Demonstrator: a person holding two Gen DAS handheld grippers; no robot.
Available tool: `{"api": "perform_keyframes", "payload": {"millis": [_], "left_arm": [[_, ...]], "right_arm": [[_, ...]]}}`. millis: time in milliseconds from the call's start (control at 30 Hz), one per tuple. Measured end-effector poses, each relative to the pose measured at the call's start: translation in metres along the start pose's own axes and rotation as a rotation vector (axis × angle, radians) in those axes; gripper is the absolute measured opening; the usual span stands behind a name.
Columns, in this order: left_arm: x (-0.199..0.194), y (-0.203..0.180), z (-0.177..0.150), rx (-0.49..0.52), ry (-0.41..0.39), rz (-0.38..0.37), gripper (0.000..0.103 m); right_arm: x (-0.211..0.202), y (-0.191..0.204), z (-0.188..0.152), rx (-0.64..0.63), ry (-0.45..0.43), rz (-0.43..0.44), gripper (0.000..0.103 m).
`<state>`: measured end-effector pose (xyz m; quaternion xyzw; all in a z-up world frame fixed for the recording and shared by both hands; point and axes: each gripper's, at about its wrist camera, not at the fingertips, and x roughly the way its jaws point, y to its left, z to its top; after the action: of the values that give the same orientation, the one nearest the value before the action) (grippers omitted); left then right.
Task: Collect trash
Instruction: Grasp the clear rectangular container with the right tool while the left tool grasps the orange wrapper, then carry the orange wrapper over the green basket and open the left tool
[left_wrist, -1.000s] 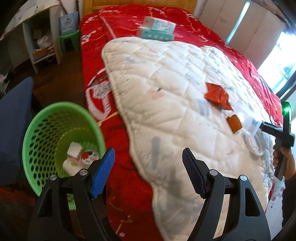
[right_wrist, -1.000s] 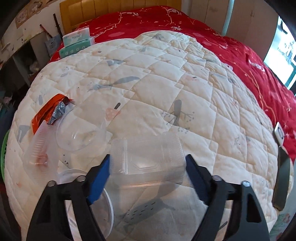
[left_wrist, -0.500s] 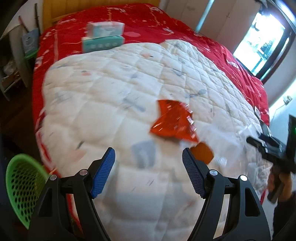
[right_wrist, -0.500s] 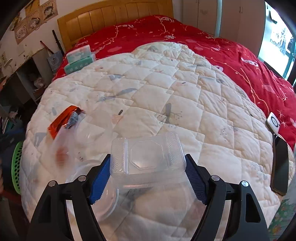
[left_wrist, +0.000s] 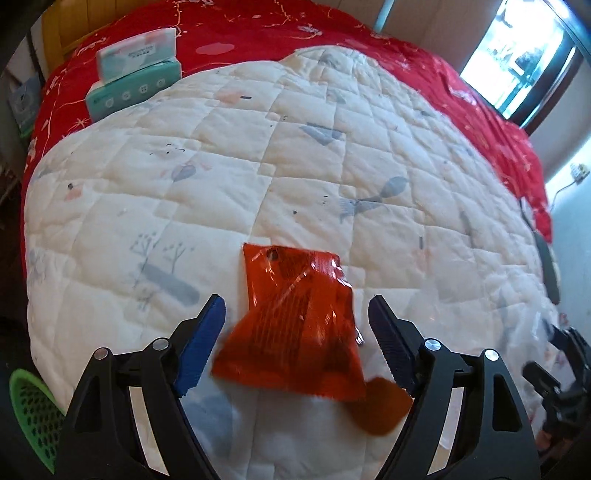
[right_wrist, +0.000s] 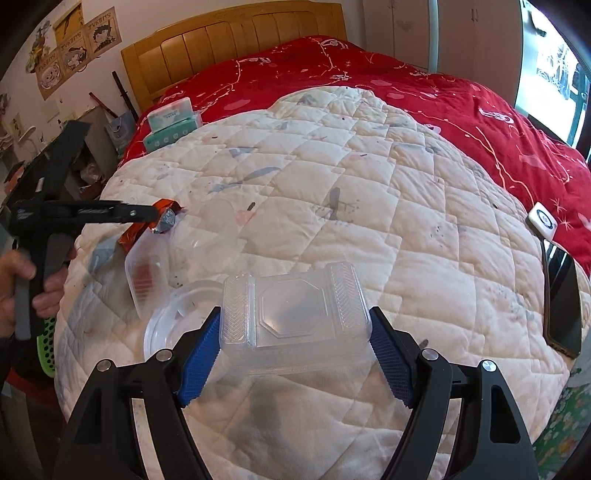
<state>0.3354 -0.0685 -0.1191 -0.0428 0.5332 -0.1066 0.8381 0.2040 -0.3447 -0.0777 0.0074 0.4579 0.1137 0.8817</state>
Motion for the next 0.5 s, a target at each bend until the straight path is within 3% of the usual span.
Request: {"api": "perform_keyframes", "payload": {"millis": [200, 367, 500], "left_arm": [[0.016, 0.004, 0.005, -0.006, 0.048, 0.025, 0.076], [0.013, 0.007, 0.002, -0.003, 0.033, 0.019, 0.054], [-0.002, 0.016, -0.007, -0.045, 0.003, -0.020, 0.051]], "right_arm": [[-0.002, -0.004, -0.006, 0.024, -0.003, 0.007, 0.075], [-0.006, 0.001, -0.009, 0.025, -0.006, 0.016, 0.075], [-0.015, 0.011, -0.011, 0.022, -0.024, 0.032, 0.075]]}}
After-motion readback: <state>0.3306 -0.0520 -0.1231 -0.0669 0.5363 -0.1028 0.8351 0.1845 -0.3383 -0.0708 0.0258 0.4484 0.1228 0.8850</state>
